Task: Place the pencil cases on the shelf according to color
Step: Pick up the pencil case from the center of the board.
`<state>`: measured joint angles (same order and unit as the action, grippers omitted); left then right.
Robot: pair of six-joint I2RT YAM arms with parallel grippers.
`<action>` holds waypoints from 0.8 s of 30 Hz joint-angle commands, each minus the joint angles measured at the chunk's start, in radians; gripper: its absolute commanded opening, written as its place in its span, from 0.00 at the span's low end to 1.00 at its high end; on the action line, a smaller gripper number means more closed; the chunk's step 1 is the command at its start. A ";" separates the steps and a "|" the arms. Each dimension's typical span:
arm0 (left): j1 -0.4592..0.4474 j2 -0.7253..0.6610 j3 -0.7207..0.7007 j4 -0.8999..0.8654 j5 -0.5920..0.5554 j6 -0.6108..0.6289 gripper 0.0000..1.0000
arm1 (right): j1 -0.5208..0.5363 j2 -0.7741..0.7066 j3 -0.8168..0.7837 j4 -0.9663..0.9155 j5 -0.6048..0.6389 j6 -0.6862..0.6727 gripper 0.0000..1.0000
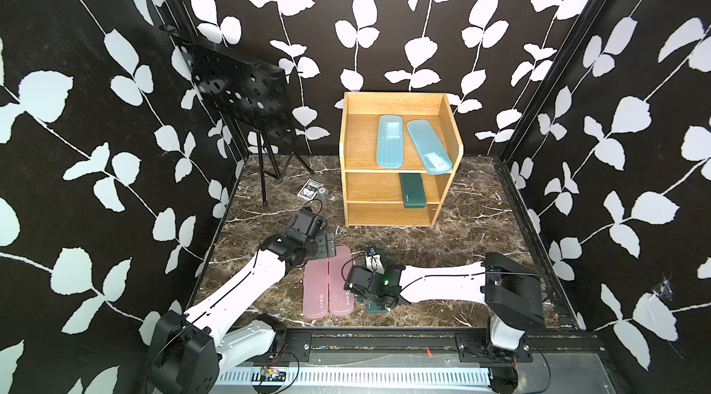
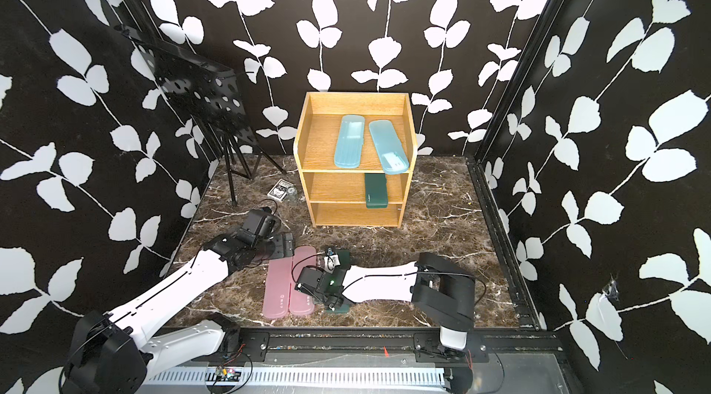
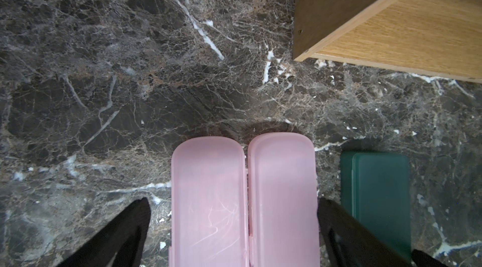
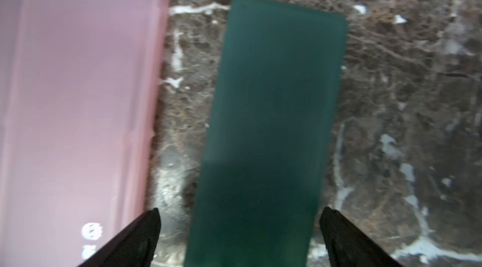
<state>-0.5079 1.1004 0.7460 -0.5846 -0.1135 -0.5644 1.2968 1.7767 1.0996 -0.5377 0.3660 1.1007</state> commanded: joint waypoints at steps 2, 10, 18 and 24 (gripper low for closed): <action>0.005 -0.001 -0.005 -0.003 0.005 0.019 0.99 | -0.020 -0.103 -0.083 -0.079 0.063 0.036 0.99; 0.005 -0.011 -0.019 0.005 0.017 0.011 0.99 | 0.046 -0.256 -0.156 -0.081 0.011 0.074 0.99; 0.005 -0.037 -0.036 -0.002 0.027 0.013 0.99 | 0.134 -0.109 -0.114 -0.067 -0.012 0.121 0.99; 0.005 -0.048 -0.033 -0.025 0.020 0.027 0.99 | 0.137 -0.089 -0.117 -0.116 0.020 0.181 0.99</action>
<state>-0.5079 1.0779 0.7242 -0.5827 -0.0902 -0.5526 1.4288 1.7031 0.9756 -0.6155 0.3557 1.2312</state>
